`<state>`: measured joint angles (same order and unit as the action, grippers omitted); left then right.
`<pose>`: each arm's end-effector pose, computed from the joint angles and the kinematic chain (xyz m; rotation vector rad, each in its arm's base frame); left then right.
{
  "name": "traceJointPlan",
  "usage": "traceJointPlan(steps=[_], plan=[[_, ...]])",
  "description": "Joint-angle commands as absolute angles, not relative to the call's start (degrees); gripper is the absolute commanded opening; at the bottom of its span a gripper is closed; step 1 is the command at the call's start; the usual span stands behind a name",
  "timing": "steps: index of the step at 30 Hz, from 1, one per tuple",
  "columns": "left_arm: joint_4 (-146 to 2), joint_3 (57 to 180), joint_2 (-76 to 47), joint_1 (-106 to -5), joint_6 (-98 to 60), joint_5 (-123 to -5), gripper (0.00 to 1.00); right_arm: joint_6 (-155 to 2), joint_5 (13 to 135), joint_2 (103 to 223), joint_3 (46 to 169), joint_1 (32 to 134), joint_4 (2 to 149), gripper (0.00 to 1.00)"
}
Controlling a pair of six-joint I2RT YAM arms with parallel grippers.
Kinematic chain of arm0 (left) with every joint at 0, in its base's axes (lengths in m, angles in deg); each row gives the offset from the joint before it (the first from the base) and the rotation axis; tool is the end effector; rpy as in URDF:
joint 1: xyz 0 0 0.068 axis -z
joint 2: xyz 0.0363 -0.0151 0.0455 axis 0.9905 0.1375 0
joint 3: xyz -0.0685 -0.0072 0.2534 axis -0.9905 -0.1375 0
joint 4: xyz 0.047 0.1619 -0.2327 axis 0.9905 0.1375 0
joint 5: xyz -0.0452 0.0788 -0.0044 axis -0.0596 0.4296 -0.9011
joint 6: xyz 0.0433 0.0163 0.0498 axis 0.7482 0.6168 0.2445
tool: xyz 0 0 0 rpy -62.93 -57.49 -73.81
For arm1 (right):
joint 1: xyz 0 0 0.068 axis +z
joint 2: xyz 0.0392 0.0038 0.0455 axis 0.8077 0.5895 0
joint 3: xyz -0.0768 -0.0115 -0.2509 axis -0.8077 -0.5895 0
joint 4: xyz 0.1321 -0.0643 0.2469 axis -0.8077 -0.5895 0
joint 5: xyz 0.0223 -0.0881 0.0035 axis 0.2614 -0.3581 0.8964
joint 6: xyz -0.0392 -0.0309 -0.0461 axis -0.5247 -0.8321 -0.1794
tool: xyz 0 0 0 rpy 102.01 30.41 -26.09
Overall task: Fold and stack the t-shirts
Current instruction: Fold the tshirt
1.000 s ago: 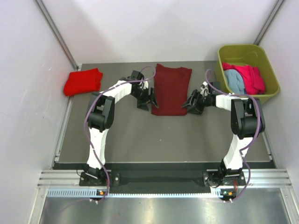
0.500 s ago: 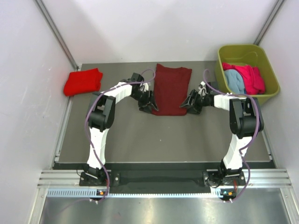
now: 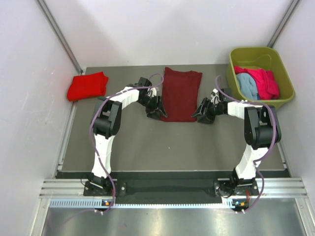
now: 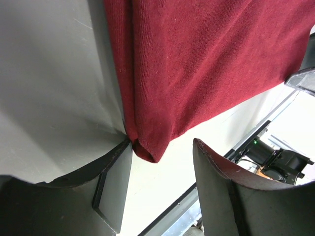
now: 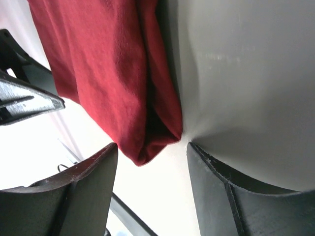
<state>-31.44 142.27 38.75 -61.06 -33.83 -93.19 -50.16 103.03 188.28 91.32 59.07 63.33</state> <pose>0.4340 -0.2026 0.1065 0.0430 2.9024 -1.0987 0.3755 0.0670 0.0960 0.4126 2.6379 1.0727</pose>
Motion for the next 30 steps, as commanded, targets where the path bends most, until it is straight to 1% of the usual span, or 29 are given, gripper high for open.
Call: traceJointPlan(steps=[1,7,14,16,19,20,22,23,24,25,26,27,28,30], plan=[[-32.3,140.6,41.5,-60.9,-33.6,-90.6,0.58,-51.6,100.1,187.0,88.9,58.9,61.9,0.6],[-32.5,141.2,42.6,-60.9,-33.5,-90.3,0.58,-50.6,99.6,189.9,89.1,60.2,64.7,0.59],[-32.5,140.8,42.8,-60.9,-33.5,-90.0,0.56,-49.2,98.9,192.9,92.2,61.4,66.1,0.58],[-32.5,140.8,42.9,-60.9,-33.6,-90.0,0.54,-49.0,99.3,193.5,92.4,62.0,66.5,0.56],[-32.6,141.0,43.1,-60.9,-33.5,-89.9,0.51,-48.6,100.0,194.0,92.3,62.6,67.6,0.45],[-32.6,140.9,43.1,-60.9,-33.4,-89.8,0.49,-48.4,100.0,194.1,92.4,62.7,67.9,0.32],[-32.7,140.9,43.0,-60.9,-33.3,-89.8,0.46,-48.4,99.9,193.9,92.4,62.8,67.8,0.2],[-32.7,140.8,43.0,-60.9,-33.2,-89.9,0.43,-48.7,100.0,193.8,92.4,62.8,67.6,0.11],[-32.9,140.7,42.9,-60.9,-33.1,-90.0,0.41,-48.7,99.8,193.6,92.3,62.8,67.6,0.08],[-33.0,140.6,42.8,-60.9,-33.0,-90.2,0.36,-48.8,99.6,193.4,92.3,62.8,67.5,0.04],[-33.1,140.4,42.6,-60.9,-32.9,-90.7,0.24,-49.1,99.4,193.1,92.0,62.8,67.2,0.0],[-33.0,140.4,42.4,-60.9,-32.5,-90.8,0.18,-49.2,99.3,192.8,92.0,62.8,66.9,0.0],[-32.7,140.3,41.8,-60.9,-32.2,-90.7,0.02,-49.4,99.2,192.0,91.8,62.6,66.7,0.0],[-32.5,140.0,40.8,-60.9,-31.7,-90.4,0.0,-49.7,98.5,189.8,91.7,62.3,65.5,0.0]])
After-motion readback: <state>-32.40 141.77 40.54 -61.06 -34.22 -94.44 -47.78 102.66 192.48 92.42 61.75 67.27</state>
